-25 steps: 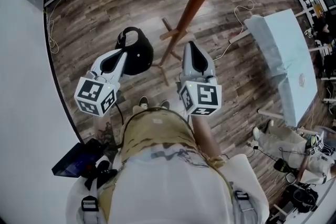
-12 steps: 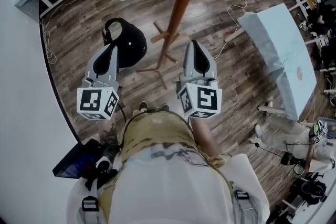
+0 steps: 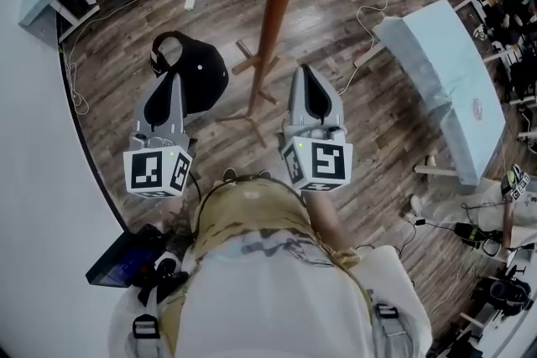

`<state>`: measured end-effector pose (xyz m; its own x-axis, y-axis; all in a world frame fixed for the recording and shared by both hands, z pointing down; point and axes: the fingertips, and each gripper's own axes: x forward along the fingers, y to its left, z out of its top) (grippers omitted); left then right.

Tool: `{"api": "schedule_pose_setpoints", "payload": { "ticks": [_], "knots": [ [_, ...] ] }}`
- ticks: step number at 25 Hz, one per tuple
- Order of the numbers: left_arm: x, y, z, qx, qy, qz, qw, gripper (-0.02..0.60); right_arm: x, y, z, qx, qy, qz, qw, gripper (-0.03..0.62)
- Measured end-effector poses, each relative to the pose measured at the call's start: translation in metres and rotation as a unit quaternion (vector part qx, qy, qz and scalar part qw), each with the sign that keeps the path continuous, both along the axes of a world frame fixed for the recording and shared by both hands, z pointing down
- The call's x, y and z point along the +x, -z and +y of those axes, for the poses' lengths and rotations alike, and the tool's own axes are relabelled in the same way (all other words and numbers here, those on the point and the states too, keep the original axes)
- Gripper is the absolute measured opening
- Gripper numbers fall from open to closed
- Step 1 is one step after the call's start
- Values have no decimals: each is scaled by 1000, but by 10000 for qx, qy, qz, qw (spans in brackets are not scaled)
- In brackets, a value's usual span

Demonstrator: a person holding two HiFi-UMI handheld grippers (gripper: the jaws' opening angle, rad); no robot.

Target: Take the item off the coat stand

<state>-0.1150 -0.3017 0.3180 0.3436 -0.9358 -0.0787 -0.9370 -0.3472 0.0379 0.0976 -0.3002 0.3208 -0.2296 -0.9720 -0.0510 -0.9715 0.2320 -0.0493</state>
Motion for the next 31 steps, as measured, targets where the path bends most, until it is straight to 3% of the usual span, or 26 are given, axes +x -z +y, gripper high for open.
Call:
{"api": "schedule_pose_setpoints", "payload": {
  "ticks": [23, 31],
  "knots": [
    [0, -1, -1, -43, -3, -31, 10000, 8, -3, 2, 0, 68, -18, 160, 9998, -3],
    [2, 11, 0, 127, -49, 37, 9999, 8, -4, 4, -3, 75, 22, 234, 9997, -3]
  ]
}}
